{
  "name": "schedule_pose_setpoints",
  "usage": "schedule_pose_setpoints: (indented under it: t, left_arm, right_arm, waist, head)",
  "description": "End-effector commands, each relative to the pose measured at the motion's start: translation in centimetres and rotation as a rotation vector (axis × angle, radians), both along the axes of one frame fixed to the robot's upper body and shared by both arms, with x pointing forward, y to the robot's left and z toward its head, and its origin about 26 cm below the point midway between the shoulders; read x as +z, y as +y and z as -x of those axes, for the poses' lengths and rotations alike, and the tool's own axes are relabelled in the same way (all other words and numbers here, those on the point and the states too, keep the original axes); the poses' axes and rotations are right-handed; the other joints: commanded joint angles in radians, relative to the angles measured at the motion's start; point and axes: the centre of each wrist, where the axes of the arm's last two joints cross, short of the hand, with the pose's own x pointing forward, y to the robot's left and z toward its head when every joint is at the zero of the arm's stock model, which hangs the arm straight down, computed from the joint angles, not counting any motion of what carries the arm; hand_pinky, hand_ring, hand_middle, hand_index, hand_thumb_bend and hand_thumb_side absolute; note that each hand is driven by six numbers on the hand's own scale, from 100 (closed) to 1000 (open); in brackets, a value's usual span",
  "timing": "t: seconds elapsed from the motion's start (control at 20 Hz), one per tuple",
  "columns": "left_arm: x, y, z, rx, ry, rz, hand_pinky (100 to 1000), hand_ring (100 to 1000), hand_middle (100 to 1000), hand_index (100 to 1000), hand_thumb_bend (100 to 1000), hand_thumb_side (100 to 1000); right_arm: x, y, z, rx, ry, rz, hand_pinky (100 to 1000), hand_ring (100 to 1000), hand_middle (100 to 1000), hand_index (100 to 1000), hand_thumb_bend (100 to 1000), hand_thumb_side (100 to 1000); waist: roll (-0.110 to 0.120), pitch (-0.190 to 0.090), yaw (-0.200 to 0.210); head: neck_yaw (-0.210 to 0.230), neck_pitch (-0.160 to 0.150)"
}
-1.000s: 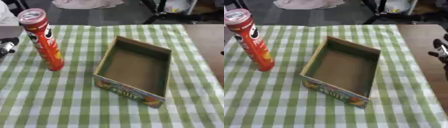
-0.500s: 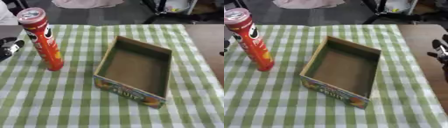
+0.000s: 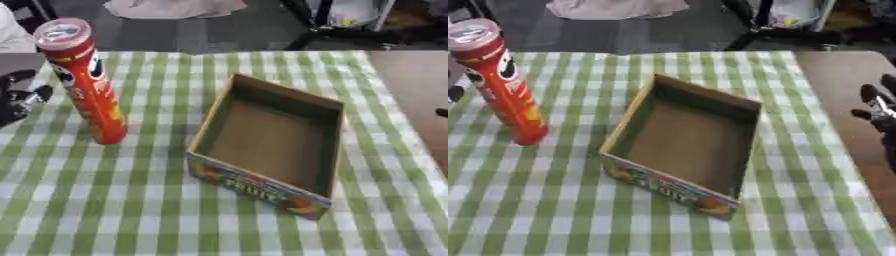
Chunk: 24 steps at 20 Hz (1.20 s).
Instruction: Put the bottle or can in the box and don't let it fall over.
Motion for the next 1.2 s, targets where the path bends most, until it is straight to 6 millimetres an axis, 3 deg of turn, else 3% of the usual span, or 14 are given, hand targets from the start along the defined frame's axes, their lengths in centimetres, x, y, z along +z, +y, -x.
schedule_pose_setpoints:
  t: [0.05,0.95,1.2]
  left_arm:
    - [1.7,0.2,0.0,-0.005,-0.049,-0.017,1000,846,1000,984,335,603]
    - [2.4,-1.4,-1.3,-0.029,-0.055,-0.025,1000,848,1000,984,364,692]
    - [2.4,-1.6,-1.5,0.019,-0.057,-0.039,1000,852,1000,989,381,658]
  right_arm:
    - [1.1,-0.3,0.0,-0.007,-0.018,0.023,696,1000,1000,902,368,280]
    - [1.0,0.0,-0.2,-0.001,-0.014,0.012,697,1000,1000,902,364,282]
    - [1.0,0.1,-0.2,0.0,-0.015,0.012,698,1000,1000,902,363,282]
  waist:
    - [-0.001,-0.012,-0.001]
    - [0.002,-0.007,-0.009]
    - [0.002,-0.005,-0.011]
  head:
    - [0.002,-0.019]
    - [0.004,-0.024]
    - [0.005,-0.023]
